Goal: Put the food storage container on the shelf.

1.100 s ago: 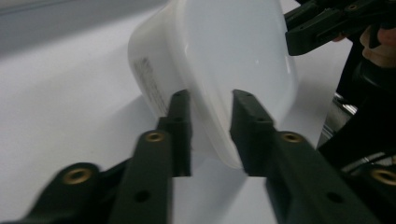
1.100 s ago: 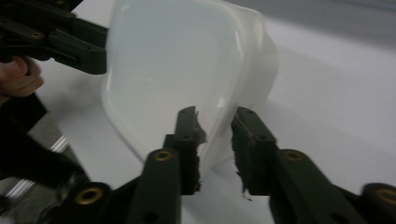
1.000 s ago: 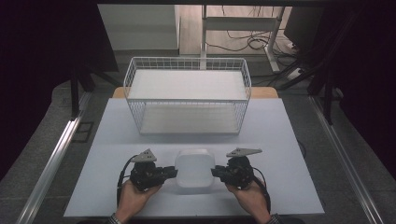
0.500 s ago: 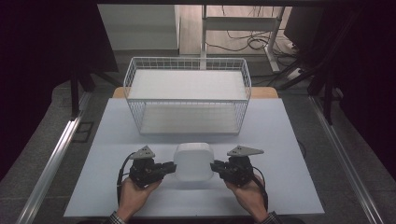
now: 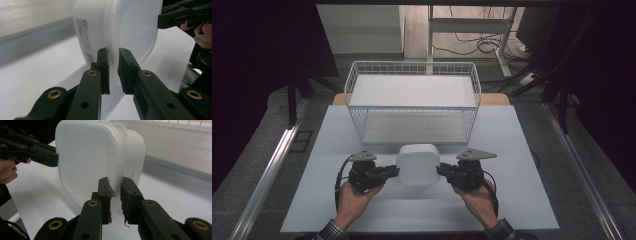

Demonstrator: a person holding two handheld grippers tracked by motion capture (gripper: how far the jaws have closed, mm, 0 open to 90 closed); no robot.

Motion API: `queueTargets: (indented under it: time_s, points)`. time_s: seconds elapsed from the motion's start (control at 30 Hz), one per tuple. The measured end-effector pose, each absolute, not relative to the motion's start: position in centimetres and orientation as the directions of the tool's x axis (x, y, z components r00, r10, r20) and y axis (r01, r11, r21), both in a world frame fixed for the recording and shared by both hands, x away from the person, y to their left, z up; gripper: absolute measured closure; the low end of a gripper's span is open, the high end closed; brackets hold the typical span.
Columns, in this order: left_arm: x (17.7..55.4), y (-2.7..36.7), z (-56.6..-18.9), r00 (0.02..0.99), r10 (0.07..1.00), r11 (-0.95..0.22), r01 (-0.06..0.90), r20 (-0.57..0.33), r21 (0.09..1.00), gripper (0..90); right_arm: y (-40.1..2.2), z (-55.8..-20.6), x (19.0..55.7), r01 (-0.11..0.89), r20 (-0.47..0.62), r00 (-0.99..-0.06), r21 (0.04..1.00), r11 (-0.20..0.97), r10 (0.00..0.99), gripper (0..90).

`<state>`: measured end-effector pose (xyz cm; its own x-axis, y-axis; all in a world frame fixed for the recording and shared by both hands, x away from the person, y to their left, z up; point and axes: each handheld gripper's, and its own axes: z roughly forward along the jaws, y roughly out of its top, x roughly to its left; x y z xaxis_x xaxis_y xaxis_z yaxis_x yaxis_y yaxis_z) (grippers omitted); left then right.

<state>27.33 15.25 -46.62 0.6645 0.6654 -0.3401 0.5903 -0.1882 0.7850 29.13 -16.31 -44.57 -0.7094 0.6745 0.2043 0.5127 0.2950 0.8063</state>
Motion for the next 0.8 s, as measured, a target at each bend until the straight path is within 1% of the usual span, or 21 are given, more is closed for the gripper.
queueTargets:
  time_s: [0.6,0.8]
  points:
    - [29.6,16.2,-43.2,0.667,0.671,-0.165,0.56,-0.324,0.812,80.2,-15.6,-41.0,31.6,0.456,0.177,-0.735,0.844,0.284,0.654,78.2]
    - [30.3,16.5,-41.6,0.669,0.679,-0.163,0.539,-0.303,0.826,80.1,-15.2,-39.4,32.4,0.433,0.168,-0.74,0.86,0.27,0.652,78.2]
